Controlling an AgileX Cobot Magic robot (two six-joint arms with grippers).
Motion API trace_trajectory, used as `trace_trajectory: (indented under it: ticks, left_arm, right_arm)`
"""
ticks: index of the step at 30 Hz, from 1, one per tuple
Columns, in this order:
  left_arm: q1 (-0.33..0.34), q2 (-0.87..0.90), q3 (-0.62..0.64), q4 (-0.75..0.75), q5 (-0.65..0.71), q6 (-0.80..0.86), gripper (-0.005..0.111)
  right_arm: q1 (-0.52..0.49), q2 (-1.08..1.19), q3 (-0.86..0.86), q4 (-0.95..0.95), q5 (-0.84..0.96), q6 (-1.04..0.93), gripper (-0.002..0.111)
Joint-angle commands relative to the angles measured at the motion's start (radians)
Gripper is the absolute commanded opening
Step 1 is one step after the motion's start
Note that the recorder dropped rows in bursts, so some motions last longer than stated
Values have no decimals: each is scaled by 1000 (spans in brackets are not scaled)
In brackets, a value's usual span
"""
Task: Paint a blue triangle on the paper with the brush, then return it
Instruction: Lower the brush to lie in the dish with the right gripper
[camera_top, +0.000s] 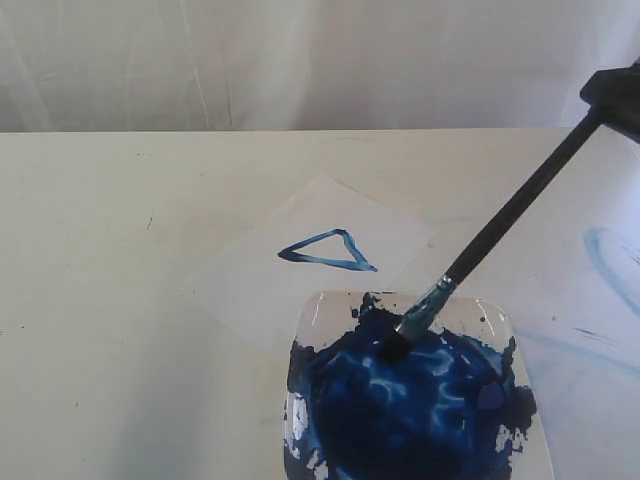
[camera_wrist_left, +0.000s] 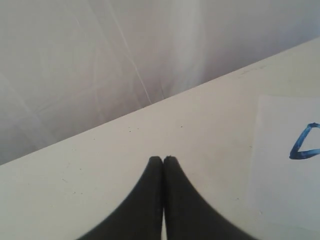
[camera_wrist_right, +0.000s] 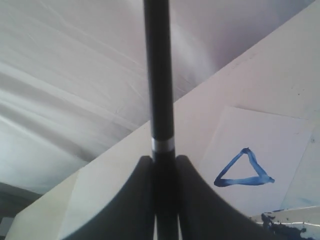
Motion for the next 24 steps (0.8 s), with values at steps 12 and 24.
trace_trajectory:
  ticks: [12, 24]
  left_arm:
    - [-3, -30, 19, -67, 12, -8, 0]
    - [-67, -2, 52, -65, -19, 42, 0]
  right_arm:
    - [-1, -19, 3, -41, 173, 69, 0]
    - [-1, 201, 3, -85, 141, 247, 0]
